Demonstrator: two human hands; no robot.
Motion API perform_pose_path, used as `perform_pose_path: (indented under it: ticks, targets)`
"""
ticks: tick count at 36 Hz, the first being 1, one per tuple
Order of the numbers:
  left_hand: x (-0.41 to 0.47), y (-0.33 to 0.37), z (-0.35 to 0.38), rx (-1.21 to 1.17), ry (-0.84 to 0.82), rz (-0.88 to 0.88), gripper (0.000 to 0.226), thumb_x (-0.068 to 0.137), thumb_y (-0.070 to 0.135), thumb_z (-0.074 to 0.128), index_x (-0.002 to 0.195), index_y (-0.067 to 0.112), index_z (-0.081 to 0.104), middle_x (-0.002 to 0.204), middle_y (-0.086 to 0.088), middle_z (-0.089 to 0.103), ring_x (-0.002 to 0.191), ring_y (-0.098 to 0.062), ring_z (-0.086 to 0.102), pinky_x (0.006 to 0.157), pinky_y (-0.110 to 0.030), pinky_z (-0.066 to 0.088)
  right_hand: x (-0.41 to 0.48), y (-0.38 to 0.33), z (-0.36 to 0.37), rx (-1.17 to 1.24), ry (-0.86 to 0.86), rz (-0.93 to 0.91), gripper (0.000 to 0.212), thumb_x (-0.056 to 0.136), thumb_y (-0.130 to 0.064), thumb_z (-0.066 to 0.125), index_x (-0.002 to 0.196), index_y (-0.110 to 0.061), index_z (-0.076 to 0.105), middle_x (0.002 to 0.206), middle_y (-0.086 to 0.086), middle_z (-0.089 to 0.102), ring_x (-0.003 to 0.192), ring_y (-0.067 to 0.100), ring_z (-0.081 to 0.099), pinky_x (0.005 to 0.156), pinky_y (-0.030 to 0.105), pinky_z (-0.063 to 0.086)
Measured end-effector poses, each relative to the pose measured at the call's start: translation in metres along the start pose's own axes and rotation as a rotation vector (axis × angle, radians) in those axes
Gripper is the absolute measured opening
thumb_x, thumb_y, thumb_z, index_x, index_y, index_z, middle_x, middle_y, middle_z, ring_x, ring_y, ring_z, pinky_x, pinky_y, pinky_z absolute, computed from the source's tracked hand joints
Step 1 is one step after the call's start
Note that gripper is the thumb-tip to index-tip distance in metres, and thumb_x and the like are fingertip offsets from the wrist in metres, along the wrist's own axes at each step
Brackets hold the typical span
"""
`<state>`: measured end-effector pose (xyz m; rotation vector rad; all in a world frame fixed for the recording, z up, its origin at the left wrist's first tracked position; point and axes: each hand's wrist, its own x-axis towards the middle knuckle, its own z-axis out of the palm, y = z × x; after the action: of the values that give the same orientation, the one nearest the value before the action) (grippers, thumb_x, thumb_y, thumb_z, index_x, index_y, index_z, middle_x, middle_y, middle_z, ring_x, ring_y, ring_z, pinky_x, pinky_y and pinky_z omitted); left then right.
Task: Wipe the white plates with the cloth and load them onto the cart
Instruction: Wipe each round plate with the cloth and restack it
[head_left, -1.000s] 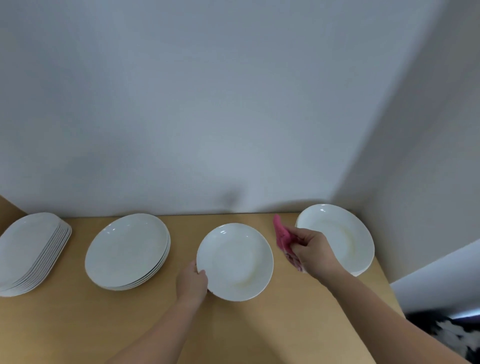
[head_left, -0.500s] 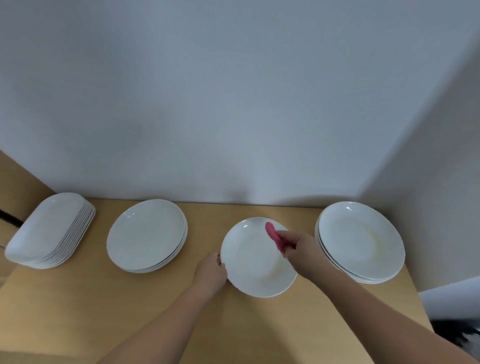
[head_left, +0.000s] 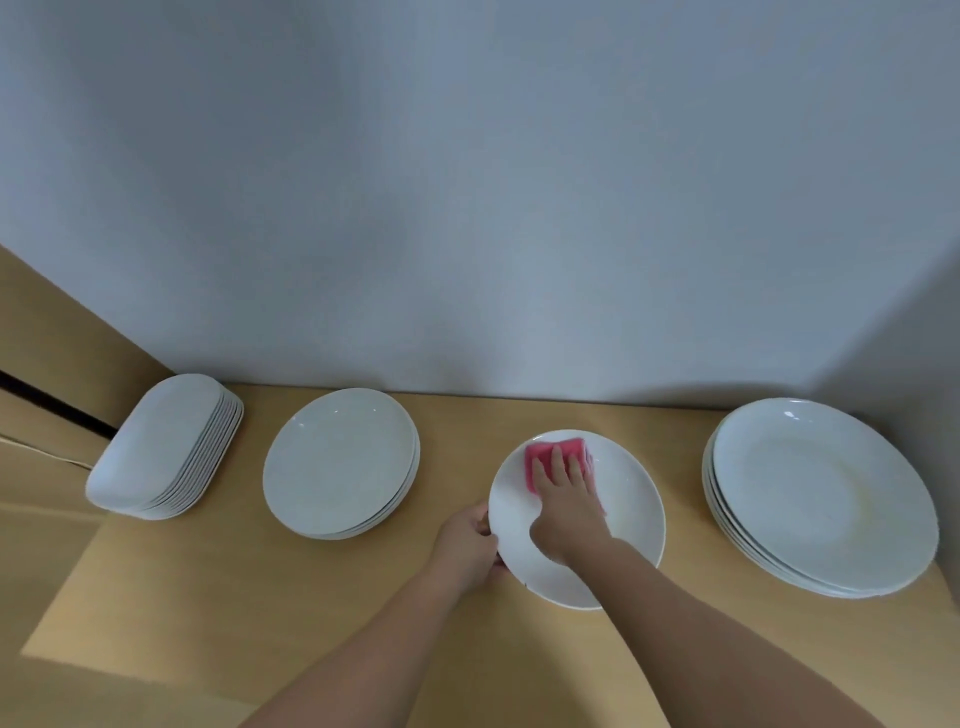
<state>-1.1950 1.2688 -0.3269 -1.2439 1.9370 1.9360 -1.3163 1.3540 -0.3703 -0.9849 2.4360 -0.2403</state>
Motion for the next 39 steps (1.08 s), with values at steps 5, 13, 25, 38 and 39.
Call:
perform_pose_path:
  ticks: [5, 13, 25, 38, 39]
  targets:
    - [0.004, -0.001, -0.001, -0.017, -0.008, -0.026, 0.041, 0.085, 0.001, 0.050, 0.105, 0.029, 0.072, 0.090, -0.005, 0.077, 0.081, -0.025, 0.073, 0.064, -0.034, 0.060, -0.005, -0.008, 0.012, 0.014, -0.096, -0.167, 0.088, 0.088, -0.027, 0.052, 0.154, -0.018, -0.006, 0.161, 0.003, -0.014, 0.147, 0.020, -0.019, 0.115, 0.031, -0.016]
    - [0.016, -0.003, -0.001, -0.077, 0.071, -0.071, 0.028, 0.101, 0.019, 0.043, 0.113, 0.020, 0.069, 0.094, -0.010, 0.076, 0.081, -0.027, 0.073, 0.060, -0.032, 0.058, -0.021, 0.000, 0.013, 0.064, -0.173, -0.355, 0.077, 0.090, -0.019, 0.044, 0.155, -0.020, 0.001, 0.162, -0.002, -0.007, 0.147, 0.014, -0.014, 0.115, 0.024, -0.015]
    - [0.039, -0.009, -0.001, 0.139, 0.171, -0.066, 0.022, 0.090, 0.011, 0.048, 0.089, 0.016, 0.070, 0.083, -0.006, 0.072, 0.075, -0.024, 0.064, 0.070, -0.037, 0.053, -0.050, 0.017, 0.008, 0.418, -0.225, -0.511, 0.043, 0.101, -0.014, 0.040, 0.142, -0.026, 0.046, 0.145, -0.030, 0.021, 0.131, -0.024, -0.002, 0.107, 0.003, -0.011]
    - [0.042, 0.008, 0.006, 0.343, 0.132, -0.024, 0.025, 0.077, 0.007, 0.045, 0.091, 0.022, 0.060, 0.091, 0.001, 0.064, 0.079, -0.016, 0.058, 0.057, -0.026, 0.042, -0.064, 0.000, 0.027, 0.282, 0.039, -0.253, 0.038, 0.092, -0.032, 0.052, 0.129, -0.022, 0.057, 0.136, -0.012, 0.048, 0.127, 0.012, 0.043, 0.102, 0.030, 0.038]
    - [0.043, 0.009, 0.007, 0.384, 0.132, -0.015, 0.024, 0.078, 0.009, 0.046, 0.094, 0.020, 0.060, 0.092, 0.001, 0.063, 0.081, -0.017, 0.058, 0.059, -0.027, 0.042, -0.064, 0.000, 0.029, 0.246, 0.039, -0.285, 0.040, 0.093, -0.030, 0.050, 0.131, -0.019, 0.056, 0.139, -0.008, 0.049, 0.133, 0.014, 0.039, 0.110, 0.027, 0.030]
